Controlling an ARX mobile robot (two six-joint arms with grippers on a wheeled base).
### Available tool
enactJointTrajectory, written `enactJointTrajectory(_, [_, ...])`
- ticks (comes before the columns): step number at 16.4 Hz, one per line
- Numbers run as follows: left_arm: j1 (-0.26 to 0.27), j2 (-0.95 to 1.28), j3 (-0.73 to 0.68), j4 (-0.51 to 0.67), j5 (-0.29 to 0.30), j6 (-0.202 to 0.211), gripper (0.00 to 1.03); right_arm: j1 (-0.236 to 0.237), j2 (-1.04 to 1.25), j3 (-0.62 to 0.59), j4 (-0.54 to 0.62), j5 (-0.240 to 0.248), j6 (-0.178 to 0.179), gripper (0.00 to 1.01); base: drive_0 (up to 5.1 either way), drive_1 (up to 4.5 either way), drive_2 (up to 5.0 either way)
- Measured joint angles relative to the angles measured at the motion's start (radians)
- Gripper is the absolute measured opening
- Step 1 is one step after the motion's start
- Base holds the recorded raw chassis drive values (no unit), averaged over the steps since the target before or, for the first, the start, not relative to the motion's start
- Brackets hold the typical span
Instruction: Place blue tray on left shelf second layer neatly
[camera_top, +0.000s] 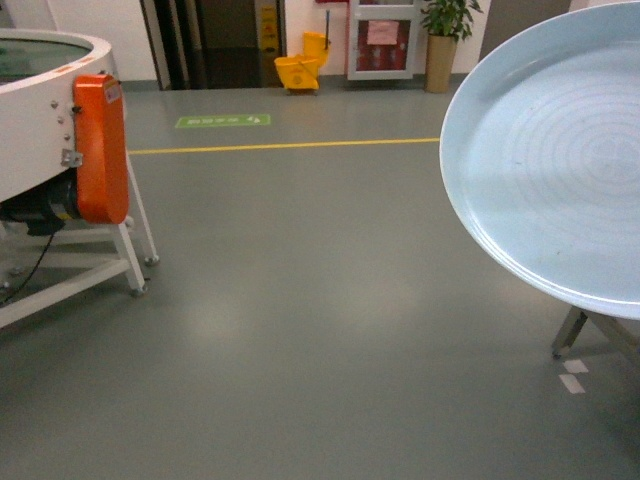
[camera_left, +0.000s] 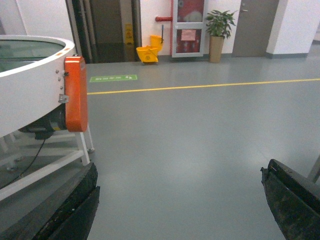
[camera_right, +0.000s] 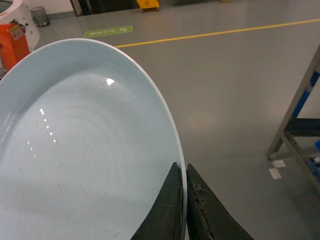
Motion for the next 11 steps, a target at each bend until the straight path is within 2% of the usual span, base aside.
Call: enactJointTrajectory(11, [0.000,0.000,0.000,0.000,0.000,0.000,0.98,0.000,0.000,0.000,0.000,0.000,0.000,0.02,-1.6,-1.58,-1.6])
